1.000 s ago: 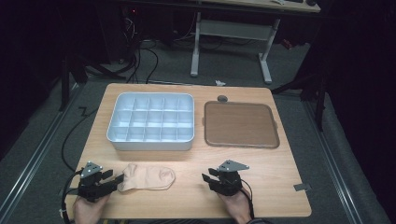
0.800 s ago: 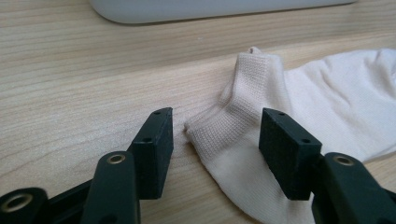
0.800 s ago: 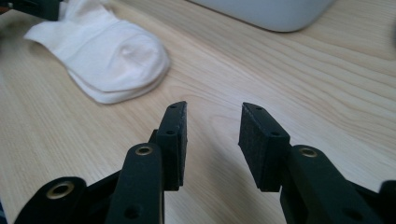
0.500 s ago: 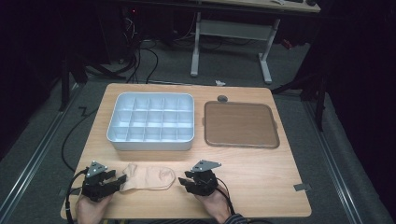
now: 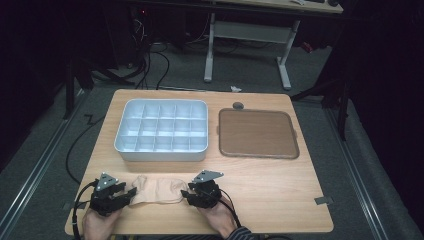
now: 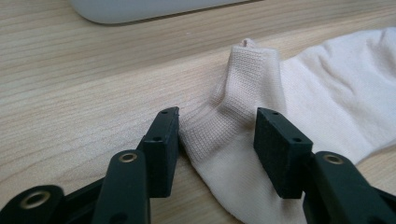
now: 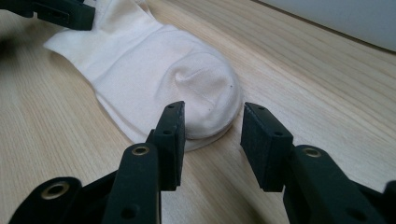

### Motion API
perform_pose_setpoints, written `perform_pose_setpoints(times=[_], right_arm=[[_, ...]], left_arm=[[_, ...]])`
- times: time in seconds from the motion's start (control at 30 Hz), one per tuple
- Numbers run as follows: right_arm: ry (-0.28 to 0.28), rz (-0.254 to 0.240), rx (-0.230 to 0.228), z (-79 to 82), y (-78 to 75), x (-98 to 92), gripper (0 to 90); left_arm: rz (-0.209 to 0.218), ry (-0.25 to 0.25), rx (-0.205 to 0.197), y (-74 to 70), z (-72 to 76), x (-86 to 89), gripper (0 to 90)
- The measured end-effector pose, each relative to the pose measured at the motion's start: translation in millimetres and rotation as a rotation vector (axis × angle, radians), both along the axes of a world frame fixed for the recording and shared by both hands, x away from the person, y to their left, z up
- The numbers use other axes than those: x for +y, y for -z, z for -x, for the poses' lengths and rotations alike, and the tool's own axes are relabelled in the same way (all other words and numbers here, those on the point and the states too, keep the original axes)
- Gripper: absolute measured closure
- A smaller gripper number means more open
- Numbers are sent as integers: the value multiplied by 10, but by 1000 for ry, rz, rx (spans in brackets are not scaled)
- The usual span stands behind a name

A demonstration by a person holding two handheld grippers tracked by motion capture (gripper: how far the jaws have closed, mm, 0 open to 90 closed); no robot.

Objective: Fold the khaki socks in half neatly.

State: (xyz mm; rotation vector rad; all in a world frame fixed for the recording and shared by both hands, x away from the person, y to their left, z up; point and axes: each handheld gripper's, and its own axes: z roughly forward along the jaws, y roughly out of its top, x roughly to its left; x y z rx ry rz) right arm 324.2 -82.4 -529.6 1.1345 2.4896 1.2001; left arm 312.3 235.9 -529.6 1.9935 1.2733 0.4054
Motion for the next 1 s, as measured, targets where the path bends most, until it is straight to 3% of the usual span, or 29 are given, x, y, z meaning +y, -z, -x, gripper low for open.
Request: perform_pose_setpoints(times=[0.23,0.33,0.6,0.63,0.8,1.0], right_arm=[[11,-13,1,-24,-39,61,593],[13,4,6,-38,-25,92,596],[-3,77,-29,-13,-8,111,713],[-14,83,-35,-6,-9,105,747],[-28,84,-34,9,-11,101,814],[-38,86,-43,18,-15,92,837]], left_arm=[[-8,8,-5,0,5,-4,546],[-15,17,-2,-4,8,-8,559],[-21,40,-2,-9,14,-36,654],[-19,45,-1,-9,13,-41,703],[-4,78,10,-11,4,-77,793],[23,101,32,-18,-11,-90,825]])
